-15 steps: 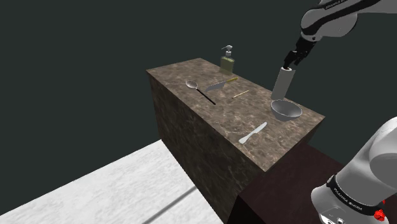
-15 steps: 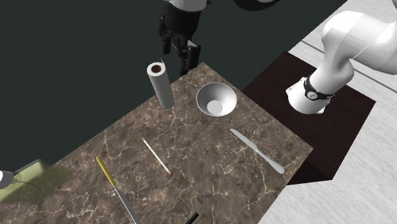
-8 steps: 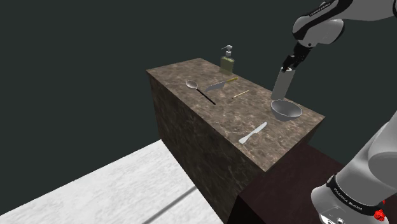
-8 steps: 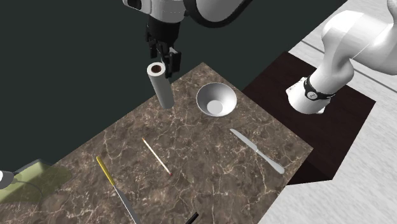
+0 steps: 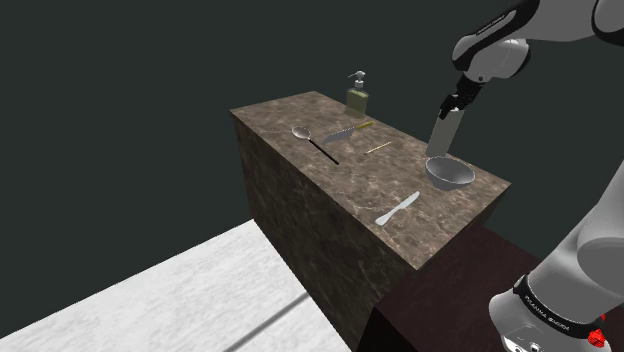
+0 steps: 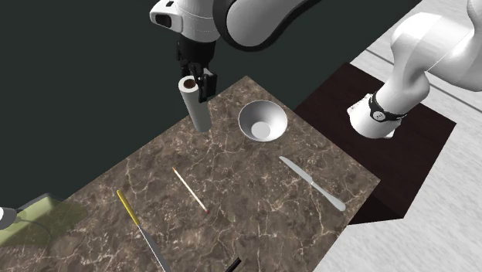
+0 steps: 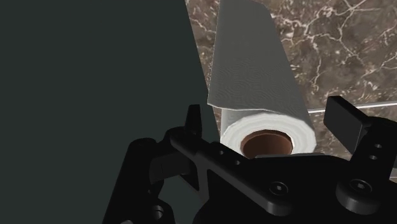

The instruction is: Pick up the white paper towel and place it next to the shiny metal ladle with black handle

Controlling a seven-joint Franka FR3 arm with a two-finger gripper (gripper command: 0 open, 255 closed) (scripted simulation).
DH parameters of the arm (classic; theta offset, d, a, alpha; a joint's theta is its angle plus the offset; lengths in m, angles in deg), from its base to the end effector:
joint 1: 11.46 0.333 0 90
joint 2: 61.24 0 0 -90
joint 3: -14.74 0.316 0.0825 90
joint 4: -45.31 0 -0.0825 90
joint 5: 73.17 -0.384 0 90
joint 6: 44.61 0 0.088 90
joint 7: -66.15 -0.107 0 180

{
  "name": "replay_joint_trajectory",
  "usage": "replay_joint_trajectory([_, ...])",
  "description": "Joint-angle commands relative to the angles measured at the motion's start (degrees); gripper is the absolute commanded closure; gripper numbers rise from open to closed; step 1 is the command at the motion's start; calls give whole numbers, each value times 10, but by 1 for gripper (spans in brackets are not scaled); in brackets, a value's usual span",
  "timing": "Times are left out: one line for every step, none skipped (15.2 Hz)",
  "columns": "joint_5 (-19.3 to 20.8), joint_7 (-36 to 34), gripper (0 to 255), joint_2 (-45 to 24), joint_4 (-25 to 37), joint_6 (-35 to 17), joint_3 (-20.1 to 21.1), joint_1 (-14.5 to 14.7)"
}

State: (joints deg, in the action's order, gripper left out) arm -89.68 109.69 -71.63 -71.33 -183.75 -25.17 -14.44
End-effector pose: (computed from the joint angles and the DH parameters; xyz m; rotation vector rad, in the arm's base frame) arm 0.4494 -0.3985 0.4020 3.0018 -0.2399 0.3929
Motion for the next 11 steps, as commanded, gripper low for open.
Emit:
replay_joint_trajectory([-1, 1, 0, -1, 0, -1, 0, 0])
replay_joint_trajectory([-1, 1, 0, -1, 0, -1, 0, 0])
replay_joint_trajectory([-1, 1, 0, -1, 0, -1, 0, 0])
replay_joint_trajectory([-1, 1, 0, -1, 0, -1, 0, 0])
replay_joint_trajectory([-1, 1, 255, -1, 0, -1, 0, 0])
replay_joint_trajectory([-1, 1, 255, -1, 0, -1, 0, 0])
replay_joint_trajectory([-1, 1, 255, -1, 0, -1, 0, 0])
replay_joint_trajectory([-1, 1, 255, -1, 0, -1, 0, 0])
replay_joint_trajectory([-1, 1, 255, -1, 0, -1, 0, 0])
replay_joint_trajectory([-1, 1, 255, -1, 0, -1, 0, 0])
replay_joint_trajectory([-1, 1, 255, -1, 0, -1, 0, 0])
